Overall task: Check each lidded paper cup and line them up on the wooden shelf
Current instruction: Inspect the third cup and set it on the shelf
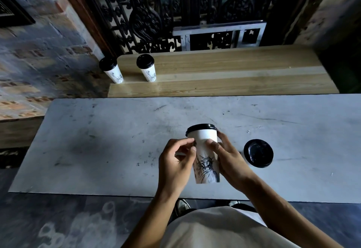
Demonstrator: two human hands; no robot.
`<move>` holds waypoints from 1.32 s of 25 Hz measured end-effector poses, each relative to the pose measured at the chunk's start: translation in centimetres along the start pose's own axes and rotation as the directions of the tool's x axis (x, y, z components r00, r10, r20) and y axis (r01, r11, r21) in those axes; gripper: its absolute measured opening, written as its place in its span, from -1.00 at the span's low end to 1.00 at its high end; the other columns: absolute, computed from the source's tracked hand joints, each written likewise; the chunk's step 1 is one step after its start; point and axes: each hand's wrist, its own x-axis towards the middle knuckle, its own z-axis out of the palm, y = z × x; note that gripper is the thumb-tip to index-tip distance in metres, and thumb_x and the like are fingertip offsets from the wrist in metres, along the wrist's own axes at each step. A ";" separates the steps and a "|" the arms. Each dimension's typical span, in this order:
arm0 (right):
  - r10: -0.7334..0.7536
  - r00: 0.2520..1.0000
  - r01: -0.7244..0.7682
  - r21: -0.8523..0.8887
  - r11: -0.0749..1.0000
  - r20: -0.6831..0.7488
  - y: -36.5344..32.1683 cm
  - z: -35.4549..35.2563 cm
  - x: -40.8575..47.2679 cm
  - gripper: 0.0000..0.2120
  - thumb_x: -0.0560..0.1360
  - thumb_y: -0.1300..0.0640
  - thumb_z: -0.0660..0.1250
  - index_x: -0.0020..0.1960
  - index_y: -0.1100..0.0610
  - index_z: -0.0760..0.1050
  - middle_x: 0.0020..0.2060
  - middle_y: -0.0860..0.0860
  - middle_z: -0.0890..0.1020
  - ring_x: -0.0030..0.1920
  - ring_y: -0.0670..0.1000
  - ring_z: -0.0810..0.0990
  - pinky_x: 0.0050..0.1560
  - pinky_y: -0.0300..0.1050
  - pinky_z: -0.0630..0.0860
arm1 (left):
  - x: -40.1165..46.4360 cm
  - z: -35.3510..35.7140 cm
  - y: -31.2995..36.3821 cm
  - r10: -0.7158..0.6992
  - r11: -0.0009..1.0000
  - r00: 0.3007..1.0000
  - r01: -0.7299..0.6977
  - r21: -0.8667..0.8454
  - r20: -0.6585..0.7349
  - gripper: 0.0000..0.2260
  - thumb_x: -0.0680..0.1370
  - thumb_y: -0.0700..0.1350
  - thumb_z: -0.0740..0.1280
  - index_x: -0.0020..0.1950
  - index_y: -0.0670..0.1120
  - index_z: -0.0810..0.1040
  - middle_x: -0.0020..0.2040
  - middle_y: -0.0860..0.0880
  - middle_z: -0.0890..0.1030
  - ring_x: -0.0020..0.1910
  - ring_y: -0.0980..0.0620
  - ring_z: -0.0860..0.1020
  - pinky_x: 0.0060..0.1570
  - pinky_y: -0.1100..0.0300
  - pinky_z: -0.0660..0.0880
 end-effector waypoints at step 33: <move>-0.104 0.992 0.105 -0.013 0.994 0.067 -0.4 -1.9 -0.3 -0.63 0.66 0.31 0.20 0.38 0.09 0.59 0.11 0.23 0.76 0.14 0.17 0.72 0.15 0.03 0.63 | -1.1 -0.8 -1.4 -0.127 0.979 0.992 0.123 -0.159 -0.014 -0.84 0.50 -0.05 0.48 0.06 0.10 0.69 0.00 0.16 0.77 -0.01 0.18 0.72 -0.05 0.34 0.61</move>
